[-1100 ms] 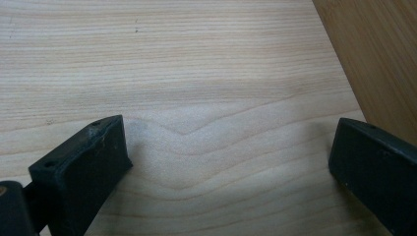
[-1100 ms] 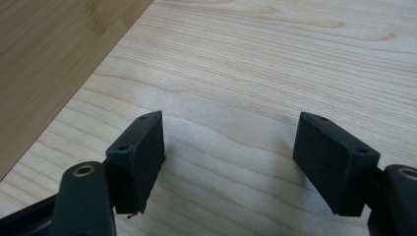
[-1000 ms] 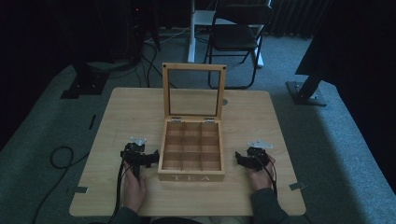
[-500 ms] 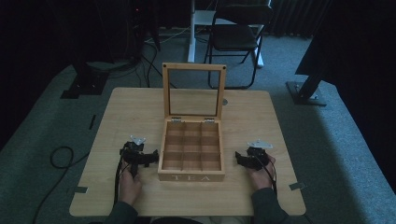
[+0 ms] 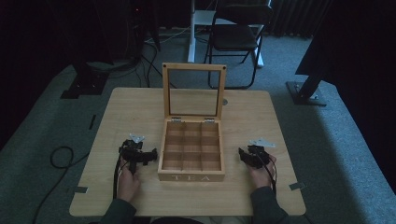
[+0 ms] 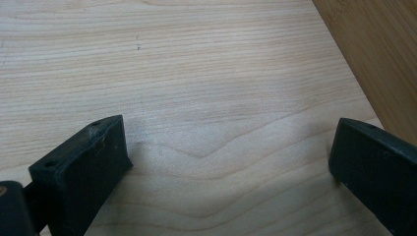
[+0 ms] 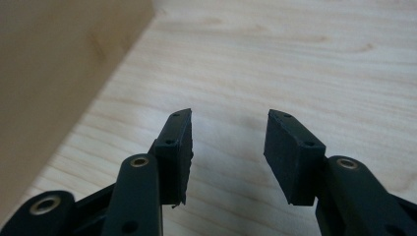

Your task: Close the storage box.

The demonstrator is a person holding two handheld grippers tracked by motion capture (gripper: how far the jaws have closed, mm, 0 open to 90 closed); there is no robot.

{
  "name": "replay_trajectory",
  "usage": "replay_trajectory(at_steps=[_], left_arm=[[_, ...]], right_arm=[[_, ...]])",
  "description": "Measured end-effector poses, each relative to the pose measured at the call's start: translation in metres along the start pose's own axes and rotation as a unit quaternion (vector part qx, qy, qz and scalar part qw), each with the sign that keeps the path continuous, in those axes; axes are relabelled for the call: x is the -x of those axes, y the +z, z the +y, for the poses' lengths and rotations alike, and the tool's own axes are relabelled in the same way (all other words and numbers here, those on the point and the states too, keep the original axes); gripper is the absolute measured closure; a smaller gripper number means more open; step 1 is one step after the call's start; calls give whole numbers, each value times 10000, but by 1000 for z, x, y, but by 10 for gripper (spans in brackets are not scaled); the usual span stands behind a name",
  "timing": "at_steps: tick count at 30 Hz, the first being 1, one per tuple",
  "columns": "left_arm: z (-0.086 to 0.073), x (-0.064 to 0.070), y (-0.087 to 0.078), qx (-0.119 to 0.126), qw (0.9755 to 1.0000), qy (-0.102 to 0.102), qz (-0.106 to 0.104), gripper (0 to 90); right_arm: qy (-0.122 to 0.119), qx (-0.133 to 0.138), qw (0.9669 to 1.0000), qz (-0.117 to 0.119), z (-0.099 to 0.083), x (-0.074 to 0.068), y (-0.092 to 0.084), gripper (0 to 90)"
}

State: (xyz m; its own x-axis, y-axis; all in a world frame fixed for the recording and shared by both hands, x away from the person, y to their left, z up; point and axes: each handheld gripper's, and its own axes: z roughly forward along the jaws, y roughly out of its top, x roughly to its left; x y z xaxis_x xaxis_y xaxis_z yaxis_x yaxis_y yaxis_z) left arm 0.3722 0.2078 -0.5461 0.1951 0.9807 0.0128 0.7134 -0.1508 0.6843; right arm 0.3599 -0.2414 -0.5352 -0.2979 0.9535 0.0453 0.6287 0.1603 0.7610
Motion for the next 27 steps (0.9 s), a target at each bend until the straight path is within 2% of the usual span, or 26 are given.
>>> replay_trajectory(at_steps=[7, 8, 9, 17, 23, 27], left_arm=[[0, 0, 0, -4, 10000, 1, 1, 15], [0, 0, 0, 4, 10000, -6, 1, 15], [0, 0, 0, 0, 10000, -4, 2, 15], [1, 0, 1, 14, 10000, 35, -30, 16], [0, 0, 0, 3, 10000, 4, -4, 16], [0, 0, 0, 4, 10000, 3, -5, 16]], right_arm=[[-217, 172, 9996, 28, 15, -13, -12, 535], [-421, 181, 9989, -34, 20, -20, -14, 536], [-446, 177, 9988, -34, 22, -22, -14, 536], [-379, 353, 9985, 193, 42, -29, -11, 547], [-330, 338, 9986, 229, 57, -31, -8, 541], [-486, 339, 9981, 179, 67, -38, -7, 530]])
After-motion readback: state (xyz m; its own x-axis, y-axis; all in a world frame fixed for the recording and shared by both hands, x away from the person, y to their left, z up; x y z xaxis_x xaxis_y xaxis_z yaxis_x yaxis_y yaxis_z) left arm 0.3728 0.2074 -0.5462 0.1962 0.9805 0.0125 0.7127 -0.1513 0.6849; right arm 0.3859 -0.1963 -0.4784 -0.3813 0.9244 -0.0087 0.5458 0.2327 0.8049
